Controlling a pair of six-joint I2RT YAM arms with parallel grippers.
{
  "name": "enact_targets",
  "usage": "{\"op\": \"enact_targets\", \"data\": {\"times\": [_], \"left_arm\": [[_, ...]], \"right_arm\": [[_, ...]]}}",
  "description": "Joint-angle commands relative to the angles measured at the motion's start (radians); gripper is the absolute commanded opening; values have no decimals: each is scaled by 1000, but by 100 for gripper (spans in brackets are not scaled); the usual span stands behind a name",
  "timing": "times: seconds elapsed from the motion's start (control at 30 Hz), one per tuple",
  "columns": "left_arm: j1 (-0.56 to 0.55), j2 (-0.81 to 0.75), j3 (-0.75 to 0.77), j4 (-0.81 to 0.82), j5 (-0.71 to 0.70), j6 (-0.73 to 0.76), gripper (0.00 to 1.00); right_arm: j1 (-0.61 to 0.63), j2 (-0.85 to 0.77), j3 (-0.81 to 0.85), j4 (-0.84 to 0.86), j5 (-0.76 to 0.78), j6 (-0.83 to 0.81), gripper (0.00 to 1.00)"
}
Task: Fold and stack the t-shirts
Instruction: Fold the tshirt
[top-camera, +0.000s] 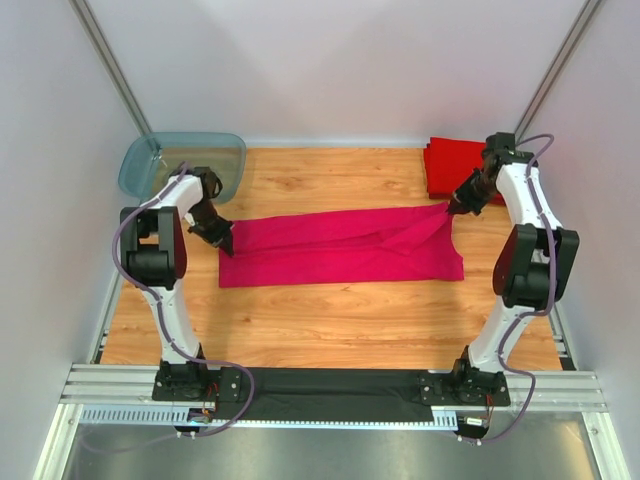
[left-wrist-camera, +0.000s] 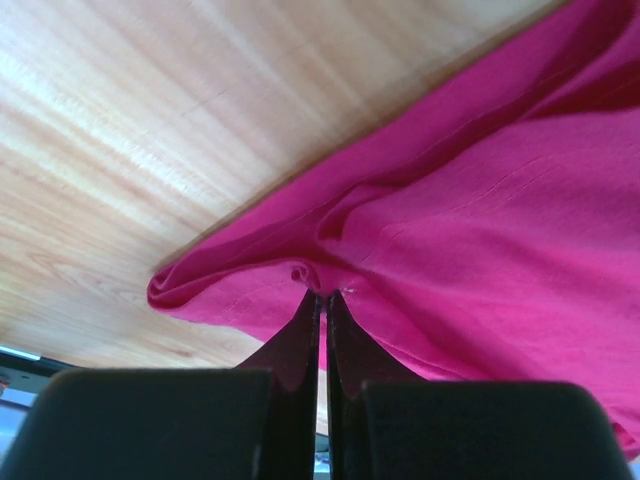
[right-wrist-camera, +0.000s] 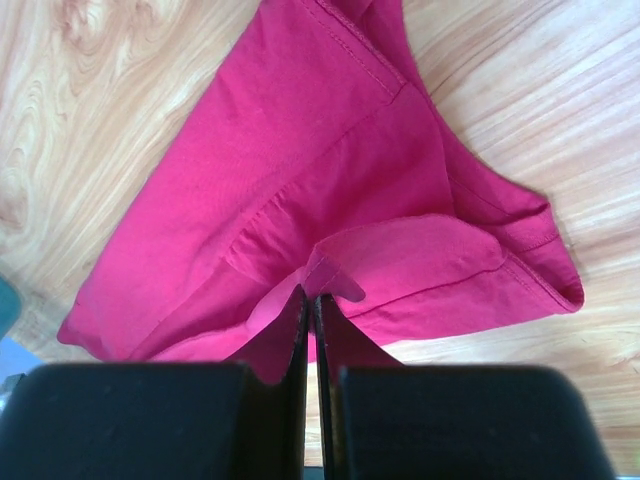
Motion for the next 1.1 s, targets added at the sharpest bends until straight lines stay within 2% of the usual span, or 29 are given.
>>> {"op": "enact_targets", "data": {"times": [0.0,0.07,0.2,0.3,0.4,0.43,0.53,0.67,0.7,0.8,0.9,1.07], "left_arm": [[-4,29,78,-63,-24,32,0],[-5,41,105,-73,-29,35,1],[-7,51,139,-114,-45,43,18],[-7,57,185,-149,-64,67,27],[-7,54,234,-182,-94,101,32],[-7,51,256,-191,-102,107,33],[-36,25,254,-185,-93,146,33],[-74,-52,167,-32,6,218,33],[-82,-92,136,13,87,245,33],[-99,-138,6,169,233,271,35],[-108,-127,-48,211,284,296,36],[-109,-97,-80,193,241,319,36]], "right_arm": [[9,30,49,15,-14,-20,0],[9,53,60,15,-8,-19,1],[9,111,122,4,6,-26,8],[9,161,225,-39,19,-35,15],[21,168,300,-90,47,-45,31],[27,160,302,-96,61,-48,33],[67,116,244,-85,56,-54,36],[124,27,17,24,-16,-23,44],[142,-5,-84,80,-28,-16,45],[180,-38,-227,158,-49,29,49],[205,-53,-285,205,-57,49,50],[215,-42,-302,226,-40,53,51]]}}
